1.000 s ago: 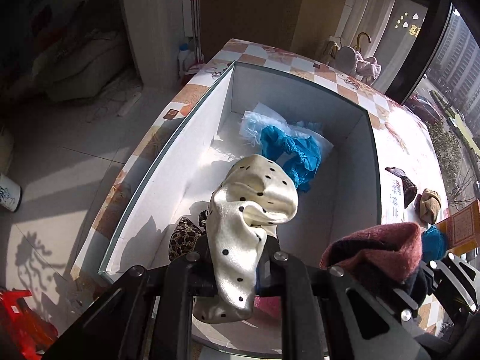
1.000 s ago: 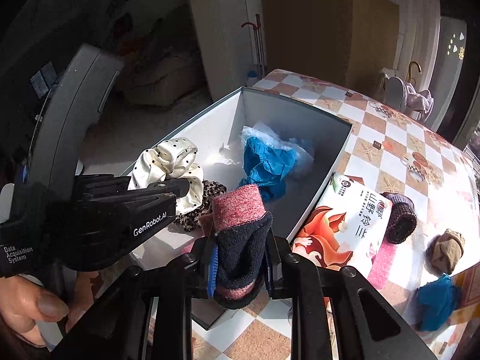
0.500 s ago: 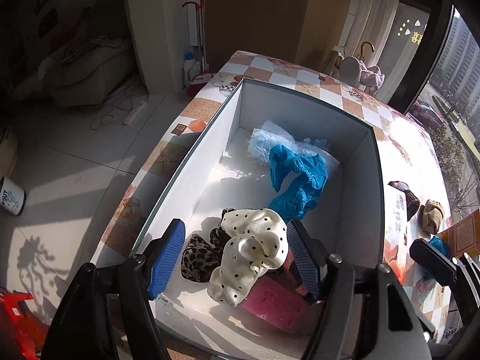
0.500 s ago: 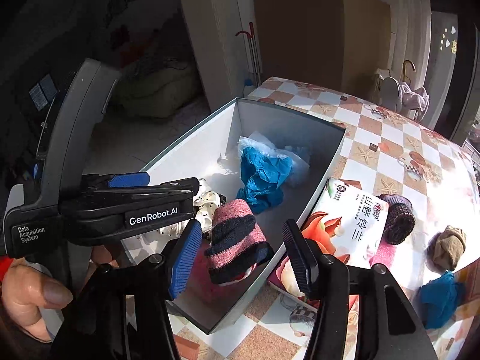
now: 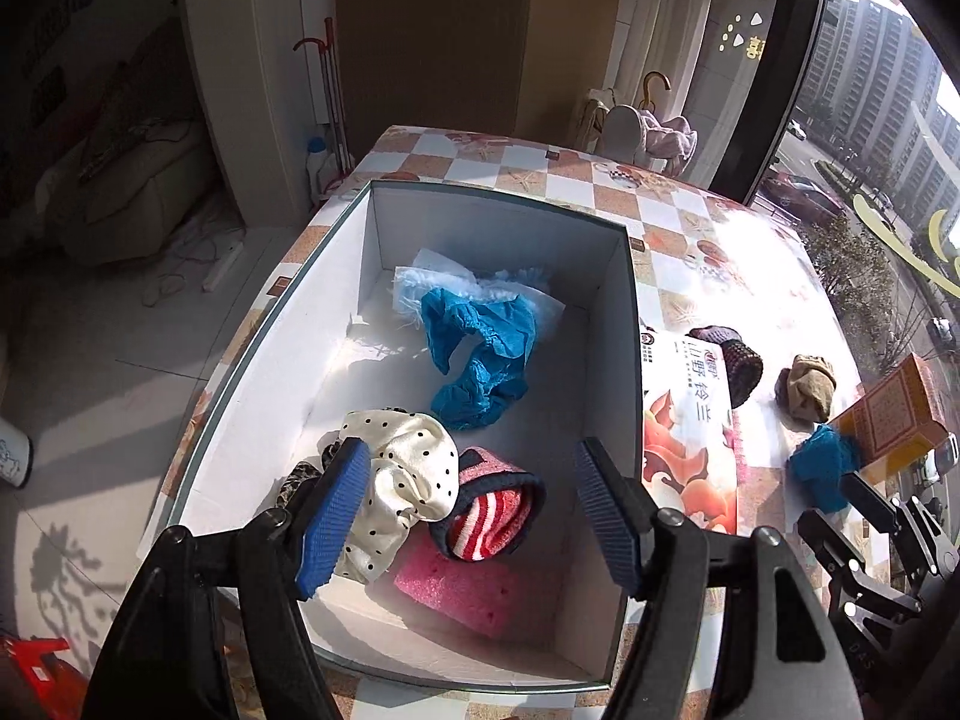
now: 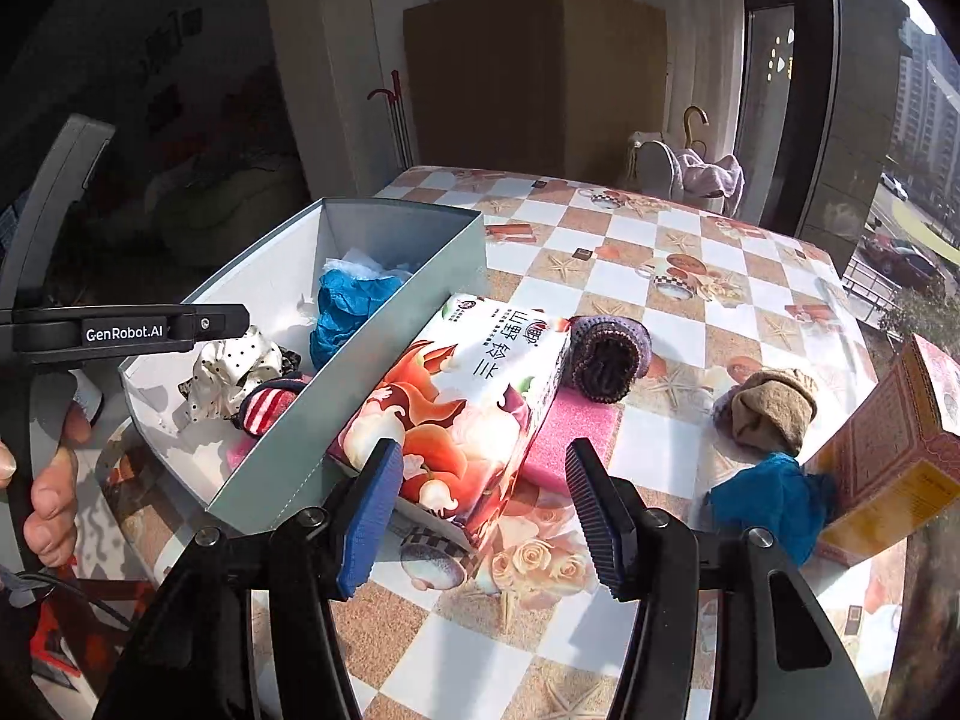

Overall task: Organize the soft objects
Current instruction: 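Grasp the purple knit cap with the left tool while the right tool grasps the teal fleece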

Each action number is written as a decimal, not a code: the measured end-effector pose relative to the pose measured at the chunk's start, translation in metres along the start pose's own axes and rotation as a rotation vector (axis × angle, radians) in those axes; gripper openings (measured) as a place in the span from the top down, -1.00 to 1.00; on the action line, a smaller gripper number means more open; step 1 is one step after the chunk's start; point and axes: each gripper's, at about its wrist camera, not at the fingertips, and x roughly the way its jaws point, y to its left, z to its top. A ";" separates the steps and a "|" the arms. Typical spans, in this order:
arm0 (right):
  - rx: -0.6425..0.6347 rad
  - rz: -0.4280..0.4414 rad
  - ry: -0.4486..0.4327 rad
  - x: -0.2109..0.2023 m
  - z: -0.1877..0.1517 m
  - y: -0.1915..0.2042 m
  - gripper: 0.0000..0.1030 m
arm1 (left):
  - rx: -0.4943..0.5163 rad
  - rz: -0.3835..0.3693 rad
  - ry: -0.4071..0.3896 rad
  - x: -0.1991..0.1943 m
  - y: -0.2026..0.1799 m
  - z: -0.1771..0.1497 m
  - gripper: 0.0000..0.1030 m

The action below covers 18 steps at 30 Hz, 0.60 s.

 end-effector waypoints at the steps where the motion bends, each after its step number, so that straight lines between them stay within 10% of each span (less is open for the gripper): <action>1: 0.029 -0.039 0.014 0.004 -0.005 -0.018 -0.13 | 0.015 -0.016 -0.006 -0.002 -0.008 0.001 -0.44; 18: 0.116 -0.264 0.203 0.072 -0.022 -0.116 -0.13 | 0.213 -0.138 0.066 0.029 -0.152 0.030 -0.44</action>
